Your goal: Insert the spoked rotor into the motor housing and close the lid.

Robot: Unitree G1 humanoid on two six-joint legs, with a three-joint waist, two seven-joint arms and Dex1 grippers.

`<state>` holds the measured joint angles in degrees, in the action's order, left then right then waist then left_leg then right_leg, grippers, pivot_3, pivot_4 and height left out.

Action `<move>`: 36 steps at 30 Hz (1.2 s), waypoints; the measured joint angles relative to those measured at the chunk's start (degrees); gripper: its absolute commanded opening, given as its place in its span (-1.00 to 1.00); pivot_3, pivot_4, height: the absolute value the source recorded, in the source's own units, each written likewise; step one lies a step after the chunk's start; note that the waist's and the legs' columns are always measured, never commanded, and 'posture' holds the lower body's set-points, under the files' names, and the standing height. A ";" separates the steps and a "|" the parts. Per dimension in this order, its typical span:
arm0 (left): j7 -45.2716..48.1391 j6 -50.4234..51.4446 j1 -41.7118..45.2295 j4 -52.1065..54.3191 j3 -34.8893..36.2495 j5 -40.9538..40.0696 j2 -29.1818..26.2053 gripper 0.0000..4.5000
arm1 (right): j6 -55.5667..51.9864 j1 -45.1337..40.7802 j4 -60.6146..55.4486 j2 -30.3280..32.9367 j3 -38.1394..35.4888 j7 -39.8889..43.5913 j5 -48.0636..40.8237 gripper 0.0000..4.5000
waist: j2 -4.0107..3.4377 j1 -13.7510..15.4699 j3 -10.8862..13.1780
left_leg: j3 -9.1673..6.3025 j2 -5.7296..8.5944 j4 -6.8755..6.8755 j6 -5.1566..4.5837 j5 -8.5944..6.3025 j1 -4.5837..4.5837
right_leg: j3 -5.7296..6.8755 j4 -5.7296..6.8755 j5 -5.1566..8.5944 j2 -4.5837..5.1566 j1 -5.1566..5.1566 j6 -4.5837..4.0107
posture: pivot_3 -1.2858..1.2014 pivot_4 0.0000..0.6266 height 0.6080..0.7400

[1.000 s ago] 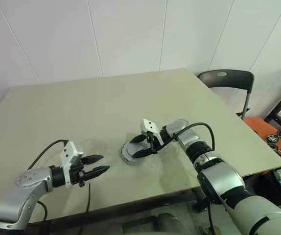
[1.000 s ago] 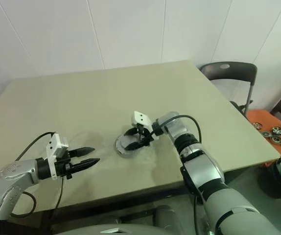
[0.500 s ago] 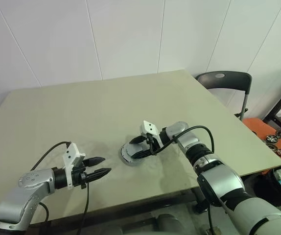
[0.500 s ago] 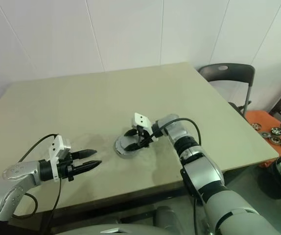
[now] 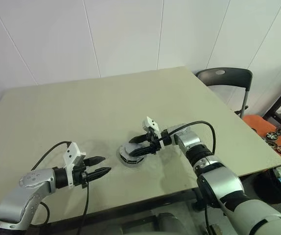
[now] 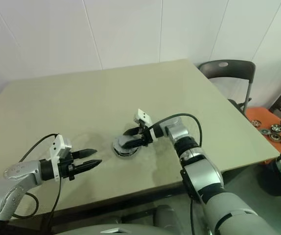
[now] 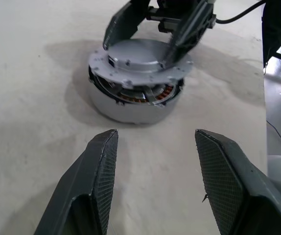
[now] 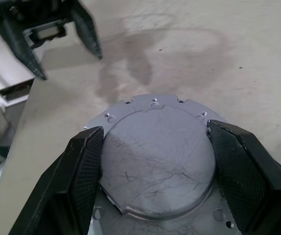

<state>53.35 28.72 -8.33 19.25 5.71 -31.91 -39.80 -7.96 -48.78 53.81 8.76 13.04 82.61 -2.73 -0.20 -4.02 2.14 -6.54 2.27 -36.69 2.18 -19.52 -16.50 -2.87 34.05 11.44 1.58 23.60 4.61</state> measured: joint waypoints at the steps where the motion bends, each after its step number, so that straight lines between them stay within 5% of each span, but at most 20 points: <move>1: -0.01 0.00 0.04 0.00 0.00 0.00 0.01 0.19 | 0.95 0.43 -0.58 0.09 0.33 0.00 0.35 0.35 | 0.02 -0.01 -0.01 | 0.01 0.00 0.13 0.00 -0.01 0.04 | 0.00 -0.02 0.02 0.00 0.01 0.00 | 0.03 -1.00 1.00; 36: -1.13 -0.02 -1.11 1.05 0.03 -0.11 0.63 0.19 | 5.35 2.82 -3.55 -3.15 2.45 -6.93 4.14 0.35 | 0.07 -2.01 -0.05 | 0.09 -0.11 0.48 0.01 0.01 0.43 | -0.02 0.19 0.41 -0.15 -0.34 -0.21 | 0.03 -1.00 1.00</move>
<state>52.22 28.70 -9.45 20.31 5.74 -32.02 -39.17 -2.61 -45.95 50.27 5.61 15.48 75.69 1.41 -0.13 -6.03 2.09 -6.45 2.16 -36.21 2.20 -19.51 -16.08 -2.89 34.24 11.85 1.43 23.27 4.40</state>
